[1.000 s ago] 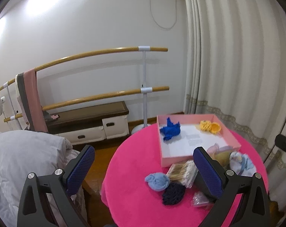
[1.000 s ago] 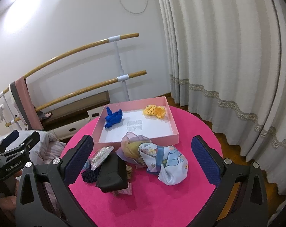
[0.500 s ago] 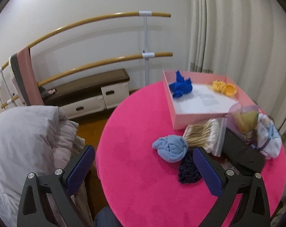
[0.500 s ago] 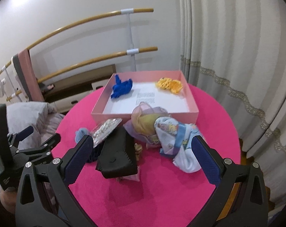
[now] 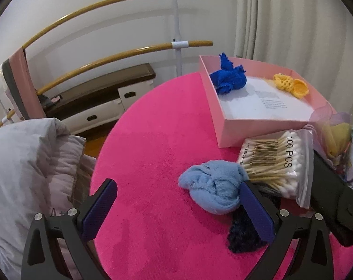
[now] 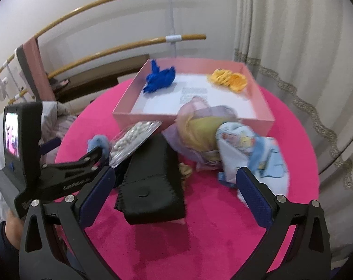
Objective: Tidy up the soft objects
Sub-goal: 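Grasp the light-blue towel with the left gripper while the right grasps the black pouch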
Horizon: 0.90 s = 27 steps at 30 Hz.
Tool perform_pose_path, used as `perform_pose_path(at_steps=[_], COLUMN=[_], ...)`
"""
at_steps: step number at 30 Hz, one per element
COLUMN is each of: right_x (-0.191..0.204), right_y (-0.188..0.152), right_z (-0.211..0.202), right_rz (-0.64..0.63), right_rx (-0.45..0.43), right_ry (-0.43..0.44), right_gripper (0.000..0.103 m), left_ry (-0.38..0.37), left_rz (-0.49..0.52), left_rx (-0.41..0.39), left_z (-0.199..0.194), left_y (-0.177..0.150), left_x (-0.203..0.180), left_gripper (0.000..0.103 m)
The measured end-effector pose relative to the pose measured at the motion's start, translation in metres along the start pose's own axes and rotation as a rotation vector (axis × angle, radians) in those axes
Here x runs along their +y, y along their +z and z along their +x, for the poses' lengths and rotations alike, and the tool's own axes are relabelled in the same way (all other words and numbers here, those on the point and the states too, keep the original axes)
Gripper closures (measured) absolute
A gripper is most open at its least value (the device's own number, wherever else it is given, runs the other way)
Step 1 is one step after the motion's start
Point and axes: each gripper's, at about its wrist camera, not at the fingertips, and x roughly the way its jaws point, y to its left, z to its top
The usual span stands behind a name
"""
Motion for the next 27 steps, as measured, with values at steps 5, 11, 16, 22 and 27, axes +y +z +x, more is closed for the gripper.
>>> perform_pose_path(at_steps=[5,11,16,22,27], right_x=[0.016,0.011,0.005,-0.001,-0.016], right_y=[-0.002,-0.006,-0.01,-0.01,-0.012], right_z=[0.026,0.042,0.048,0.047,0.035], right_rz=[-0.043,-0.042,-0.03,-0.009,0.029], right_rx=[0.066,0.106,0.124,0.102,0.076], right_ry=[0.009,-0.014,-0.007,0.025,0.057], right_gripper=[0.009,0.025,0.036,0.045,0.058], left_ry=[-0.065,-0.064,-0.14,-0.174,-0.165], left_rz=[0.001,0.041,0.013,0.005,-0.014], left_rx=[0.023,0.045,0.067,0.073,0.045], left_z=[0.016,0.035,0.039,0.035,0.019], left_y=[0.004,0.008,0.008,0.008,0.006], left_x=[-0.001,-0.009,-0.004,-0.002,0.008], left_gripper=[0.014,0.016,0.047,0.064,0.066])
